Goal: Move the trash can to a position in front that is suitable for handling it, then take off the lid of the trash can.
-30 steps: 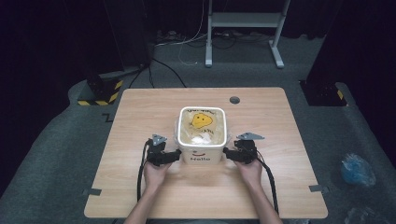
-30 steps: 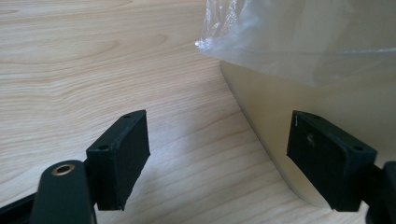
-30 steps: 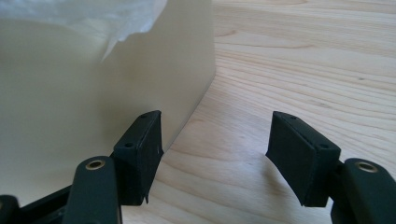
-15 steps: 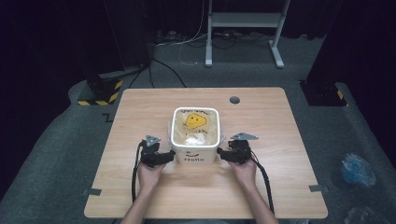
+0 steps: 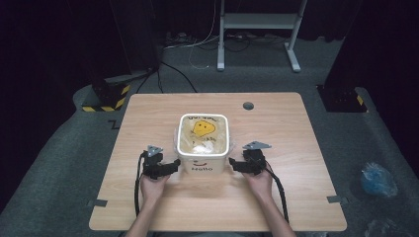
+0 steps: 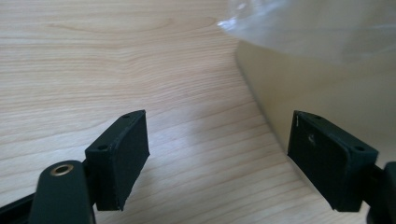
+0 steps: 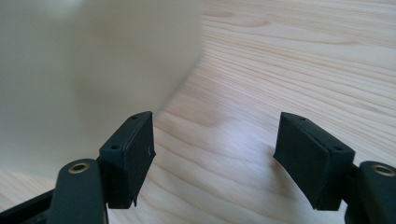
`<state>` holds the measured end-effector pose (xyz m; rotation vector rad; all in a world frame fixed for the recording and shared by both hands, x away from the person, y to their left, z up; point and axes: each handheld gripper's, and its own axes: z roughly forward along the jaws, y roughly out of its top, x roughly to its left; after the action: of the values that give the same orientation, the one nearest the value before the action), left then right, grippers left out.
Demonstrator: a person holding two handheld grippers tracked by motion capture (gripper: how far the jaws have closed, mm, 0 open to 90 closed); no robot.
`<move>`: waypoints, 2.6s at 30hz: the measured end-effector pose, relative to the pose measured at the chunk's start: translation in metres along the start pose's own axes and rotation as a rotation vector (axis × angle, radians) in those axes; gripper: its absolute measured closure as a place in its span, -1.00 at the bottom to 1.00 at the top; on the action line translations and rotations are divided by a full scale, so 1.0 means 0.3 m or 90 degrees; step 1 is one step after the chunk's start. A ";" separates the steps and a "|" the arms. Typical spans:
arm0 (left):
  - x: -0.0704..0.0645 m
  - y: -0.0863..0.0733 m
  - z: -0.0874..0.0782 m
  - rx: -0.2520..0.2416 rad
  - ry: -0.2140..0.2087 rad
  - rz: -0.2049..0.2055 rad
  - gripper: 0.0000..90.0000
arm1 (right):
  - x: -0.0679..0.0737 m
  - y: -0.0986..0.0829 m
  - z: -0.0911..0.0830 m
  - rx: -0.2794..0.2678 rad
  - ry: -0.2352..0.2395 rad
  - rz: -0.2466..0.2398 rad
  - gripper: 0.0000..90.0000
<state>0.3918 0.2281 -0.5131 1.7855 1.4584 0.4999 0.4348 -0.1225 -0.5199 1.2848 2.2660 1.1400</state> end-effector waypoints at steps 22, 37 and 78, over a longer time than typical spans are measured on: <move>0.085 -0.022 -0.037 0.005 0.053 -0.011 -0.53 | -0.119 -0.049 -0.055 0.021 -0.122 -0.007 -0.52; 0.130 -0.061 -0.030 0.013 0.110 0.010 -0.52 | -0.120 -0.048 -0.054 0.022 -0.123 -0.002 -0.54; 0.122 -0.057 -0.020 0.022 0.111 0.031 -0.56 | -0.094 0.026 -0.166 -0.040 -0.072 0.013 -0.04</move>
<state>0.3863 0.2658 -0.5281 1.8470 1.5523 0.6741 0.4258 -0.1679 -0.4854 1.3154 2.1239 1.1072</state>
